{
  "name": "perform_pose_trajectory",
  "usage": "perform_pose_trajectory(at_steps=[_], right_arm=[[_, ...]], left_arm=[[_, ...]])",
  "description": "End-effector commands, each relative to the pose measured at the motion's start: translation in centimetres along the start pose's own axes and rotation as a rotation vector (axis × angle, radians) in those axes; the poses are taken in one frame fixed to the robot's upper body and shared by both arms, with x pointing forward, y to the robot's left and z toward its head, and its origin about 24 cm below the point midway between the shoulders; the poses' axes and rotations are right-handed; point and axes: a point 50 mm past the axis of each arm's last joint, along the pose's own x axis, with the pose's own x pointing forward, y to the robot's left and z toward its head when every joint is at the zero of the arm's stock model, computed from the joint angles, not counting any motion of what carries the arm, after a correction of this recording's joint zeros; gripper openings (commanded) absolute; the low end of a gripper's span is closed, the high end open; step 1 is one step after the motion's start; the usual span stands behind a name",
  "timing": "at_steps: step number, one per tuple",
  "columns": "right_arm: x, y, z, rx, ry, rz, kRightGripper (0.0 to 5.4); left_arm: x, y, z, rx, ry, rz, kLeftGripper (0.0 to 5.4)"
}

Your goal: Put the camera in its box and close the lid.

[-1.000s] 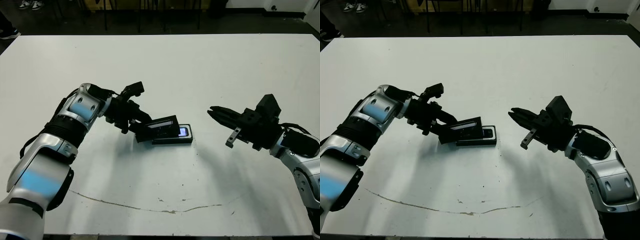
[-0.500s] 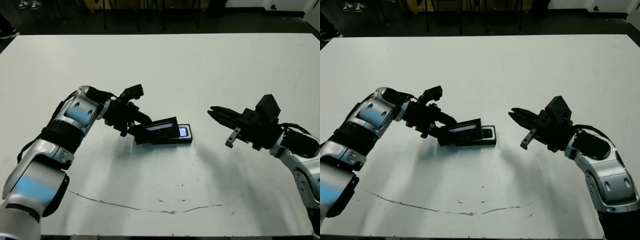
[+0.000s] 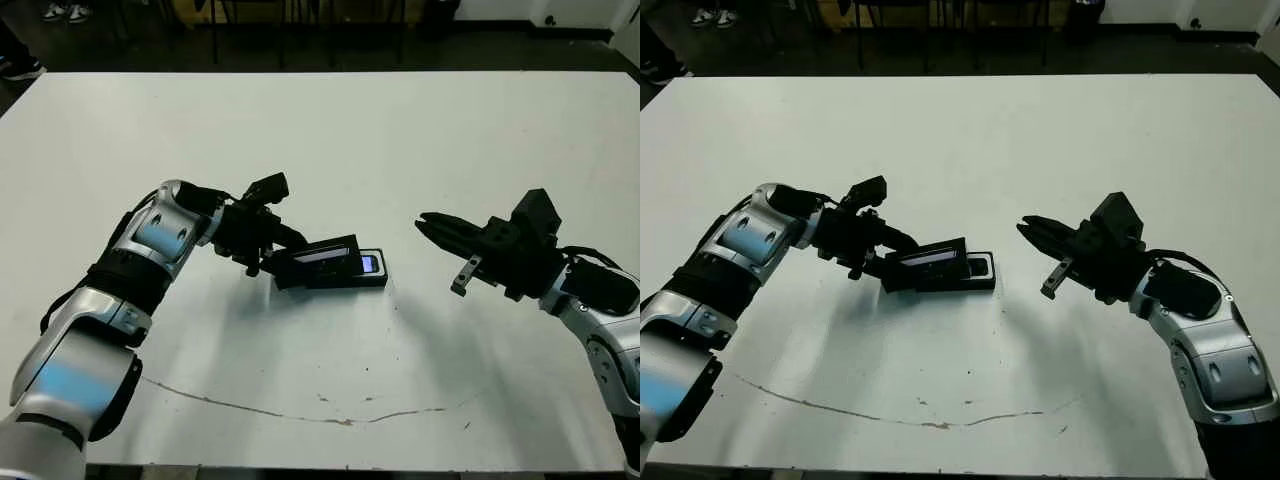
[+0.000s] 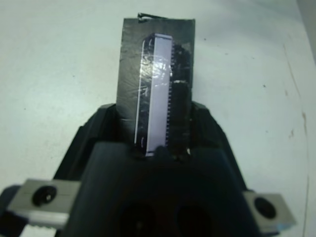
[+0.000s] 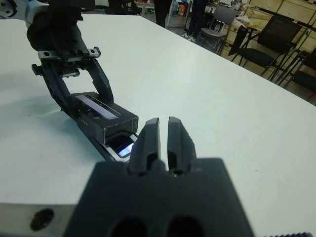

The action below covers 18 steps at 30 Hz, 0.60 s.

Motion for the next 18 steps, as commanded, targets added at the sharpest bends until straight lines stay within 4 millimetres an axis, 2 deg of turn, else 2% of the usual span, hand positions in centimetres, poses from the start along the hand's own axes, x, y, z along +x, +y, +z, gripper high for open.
perform_pose_trajectory(at_steps=[1, 18], right_arm=[[-0.05, 0.24, -0.47, 0.011, 0.025, 0.005, 0.0], [-0.16, 0.02, -0.48, 0.009, 0.029, -0.004, 0.0]], left_arm=[[3.3, -1.45, -3.82, -0.104, 0.126, -0.066, 2.55], [3.87, -1.62, -3.36, -0.078, 0.136, -0.083, 2.55]])
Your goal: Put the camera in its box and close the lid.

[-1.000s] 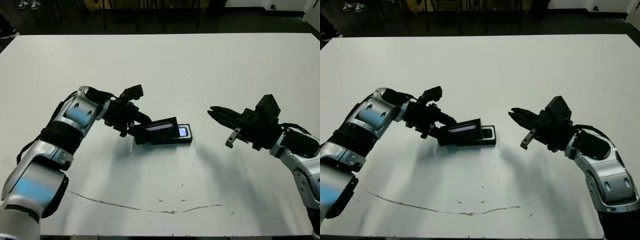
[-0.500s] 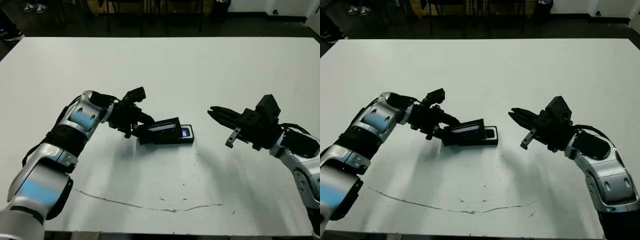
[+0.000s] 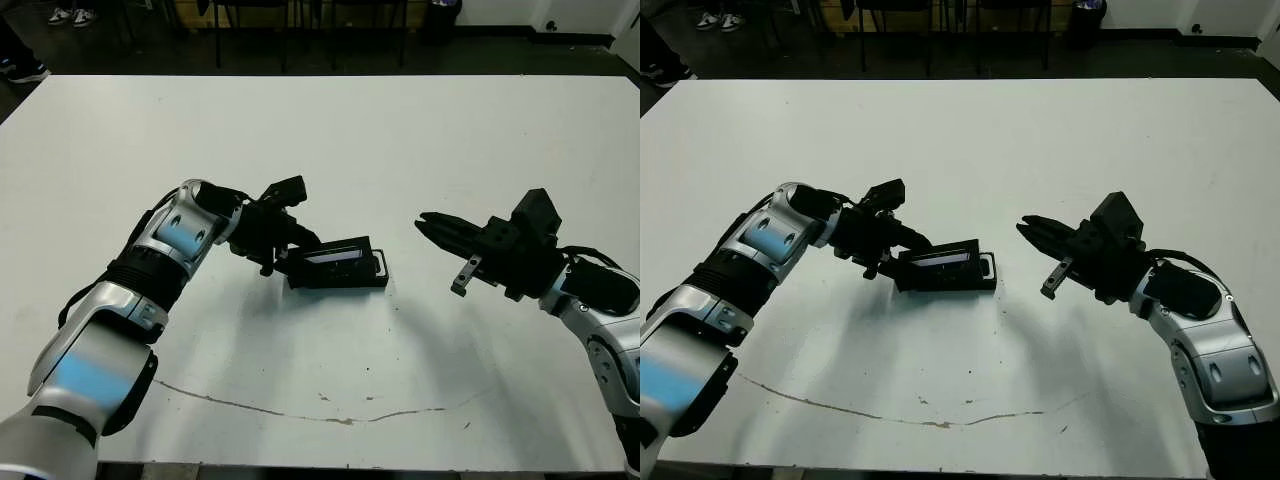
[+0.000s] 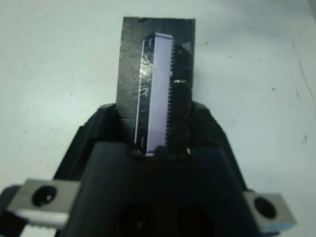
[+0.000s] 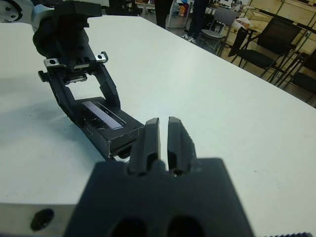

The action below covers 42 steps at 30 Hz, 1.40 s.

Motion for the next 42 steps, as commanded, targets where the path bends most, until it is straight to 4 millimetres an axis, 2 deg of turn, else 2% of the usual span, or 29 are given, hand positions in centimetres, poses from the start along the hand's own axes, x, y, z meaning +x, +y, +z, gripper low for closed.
perform_pose_trajectory(at_steps=[1, 24, 29, 34, 42], right_arm=[[-0.1, 0.0, -0.6, 0.012, 0.027, -0.007, 0.0], [-0.2, 0.0, -0.5, 0.036, 0.003, -0.03, 0.0], [-0.4, -0.1, -0.5, 0.032, 0.0, -0.034, 0.0], [-0.5, -0.1, -0.5, 0.037, 0.011, -0.038, 0.0], [-0.5, 0.0, -0.4, 0.049, 0.0, -0.032, 0.0]], left_arm=[[3.0, -1.8, -4.0, -0.14, 0.114, -0.078, 2.55], [6.5, -2.0, -3.0, -0.218, 0.108, -0.089, 2.55], [7.2, -2.2, -2.7, -0.174, 0.122, -0.097, 2.55], [7.3, -2.2, -2.6, -0.154, 0.124, -0.106, 2.55], [6.2, -1.7, -2.9, -0.174, 0.148, -0.093, 2.55]])
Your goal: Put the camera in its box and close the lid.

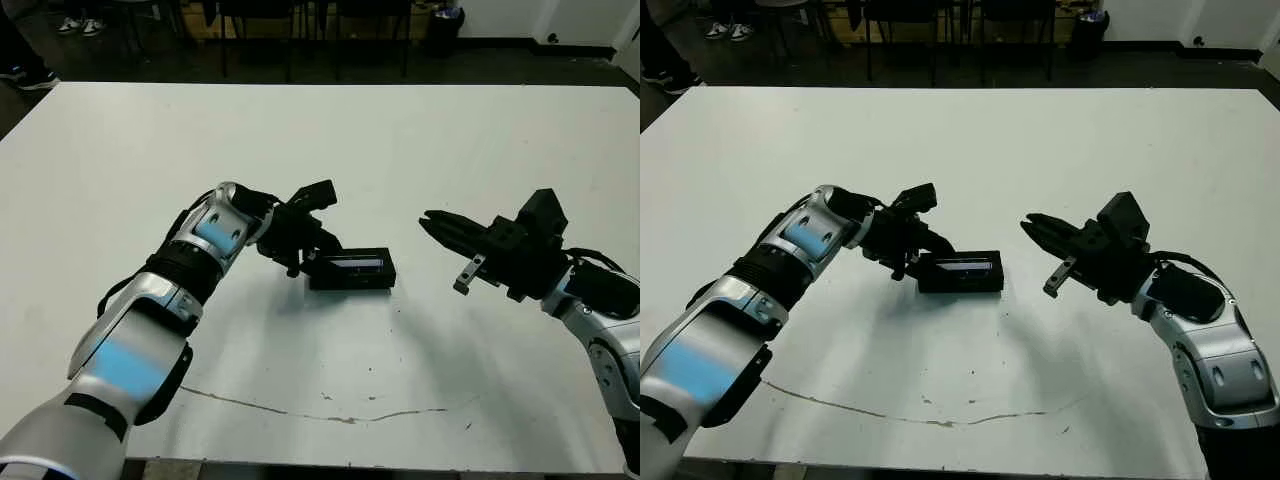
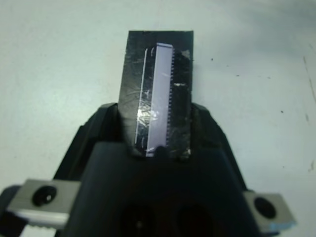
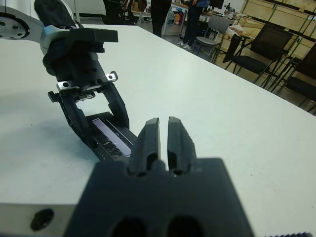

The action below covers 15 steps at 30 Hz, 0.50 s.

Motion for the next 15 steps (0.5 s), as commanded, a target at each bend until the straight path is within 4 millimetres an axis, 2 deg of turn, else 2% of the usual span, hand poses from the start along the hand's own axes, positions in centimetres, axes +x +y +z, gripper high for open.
perform_pose_trajectory(at_steps=[1, 15], right_arm=[[-0.2, 0.1, -0.3, 0.023, 0.019, -0.003, 0.0], [-0.2, 0.3, -0.2, 0.021, 0.019, -0.002, 0.0]], left_arm=[[3.2, -1.9, -4.3, -0.144, 0.115, -0.08, 2.55], [2.4, -2.3, -6.3, -0.168, 0.102, -0.011, 2.55]])
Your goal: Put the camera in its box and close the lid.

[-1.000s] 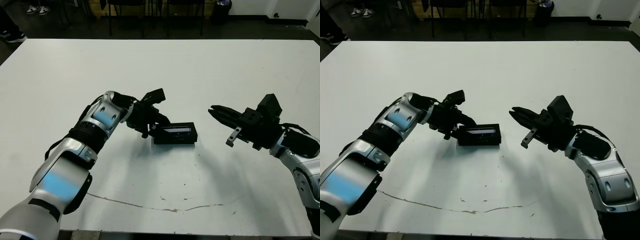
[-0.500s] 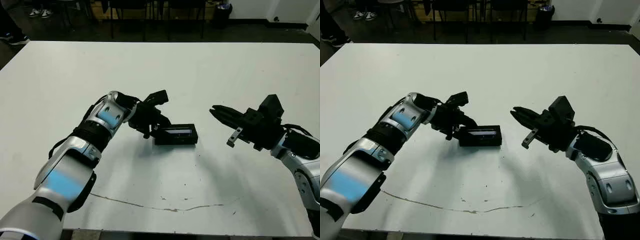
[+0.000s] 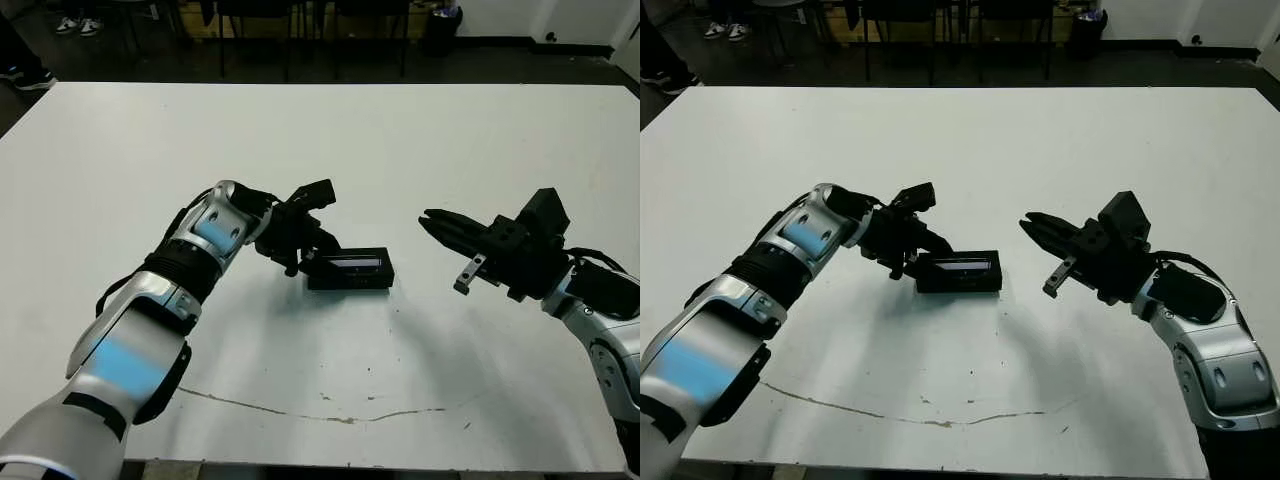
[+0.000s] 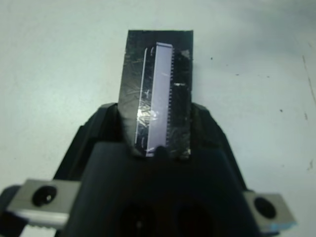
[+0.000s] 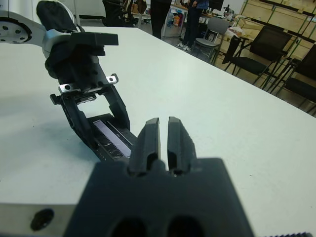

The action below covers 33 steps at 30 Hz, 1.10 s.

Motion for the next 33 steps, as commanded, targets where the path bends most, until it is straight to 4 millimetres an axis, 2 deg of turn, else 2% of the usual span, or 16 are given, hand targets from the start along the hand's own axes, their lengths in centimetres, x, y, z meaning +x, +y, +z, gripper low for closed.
perform_pose_trajectory(at_steps=[1, 8, 16, 22, 29, 31, 33], right_arm=[[-0.1, 0.1, -0.5, 0.023, 0.026, 0.0, 0.0], [-0.2, 0.1, -0.4, 0.03, 0.026, 0.007, 0.0], [-0.2, 0.3, -0.4, 0.037, 0.025, 0.011, 0.0], [-0.2, 0.5, -0.1, 0.025, 0.029, 0.014, 0.0], [-0.2, 0.5, -0.2, 0.028, 0.025, 0.021, 0.0], [-0.2, 0.5, -0.2, 0.041, 0.023, 0.024, 0.0], [-0.2, 0.5, -0.2, 0.041, 0.026, 0.024, 0.0]], left_arm=[[2.6, -2.3, -5.9, -0.168, 0.125, -0.013, 2.55], [2.9, -3.6, -6.8, -0.163, 0.082, 0.13, 2.55], [2.1, -5.0, -7.3, -0.14, 0.055, 0.317, 2.57], [1.1, -5.6, -7.0, -0.116, 0.037, 0.377, 3.77], [-1.2, -5.0, -6.5, -0.091, 0.013, 0.428, 5.09], [-1.9, -4.9, -6.4, -0.085, 0.011, 0.439, 5.39], [-2.7, -4.7, -6.3, -0.09, 0.002, 0.441, 5.39]])
